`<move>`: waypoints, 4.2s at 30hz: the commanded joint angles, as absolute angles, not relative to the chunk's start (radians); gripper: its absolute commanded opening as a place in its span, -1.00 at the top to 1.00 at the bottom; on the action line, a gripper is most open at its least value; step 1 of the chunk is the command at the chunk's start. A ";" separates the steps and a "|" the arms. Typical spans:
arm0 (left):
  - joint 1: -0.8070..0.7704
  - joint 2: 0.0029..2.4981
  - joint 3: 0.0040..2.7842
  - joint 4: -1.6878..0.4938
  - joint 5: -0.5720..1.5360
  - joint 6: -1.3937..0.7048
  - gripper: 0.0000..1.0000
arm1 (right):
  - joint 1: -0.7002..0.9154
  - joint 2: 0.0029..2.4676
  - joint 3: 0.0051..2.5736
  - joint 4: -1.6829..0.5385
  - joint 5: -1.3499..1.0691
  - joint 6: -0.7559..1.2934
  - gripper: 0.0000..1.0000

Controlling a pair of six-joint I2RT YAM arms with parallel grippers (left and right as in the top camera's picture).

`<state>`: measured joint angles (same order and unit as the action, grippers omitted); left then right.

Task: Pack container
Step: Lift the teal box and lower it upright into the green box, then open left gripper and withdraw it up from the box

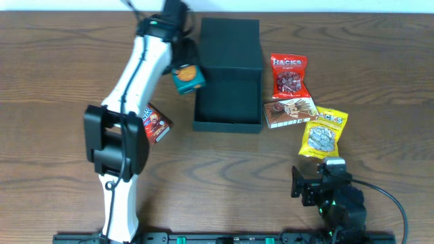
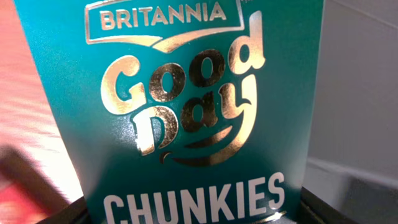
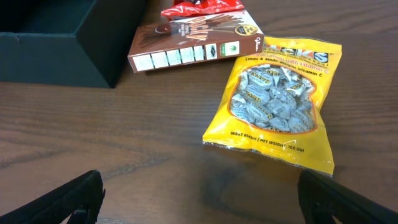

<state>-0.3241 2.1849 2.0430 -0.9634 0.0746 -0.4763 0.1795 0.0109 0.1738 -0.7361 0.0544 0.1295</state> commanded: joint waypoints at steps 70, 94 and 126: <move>-0.505 2.269 1.874 -0.954 0.161 -0.290 0.88 | 0.171 0.006 0.161 -0.737 0.056 0.145 -0.99; -0.575 2.213 1.935 -0.997 0.117 -0.291 0.88 | 0.171 0.006 0.161 -0.737 0.056 0.145 -0.99; -0.284 1.954 1.966 -1.159 0.043 -0.284 0.88 | 0.171 0.006 0.161 -0.438 -0.027 0.905 -0.99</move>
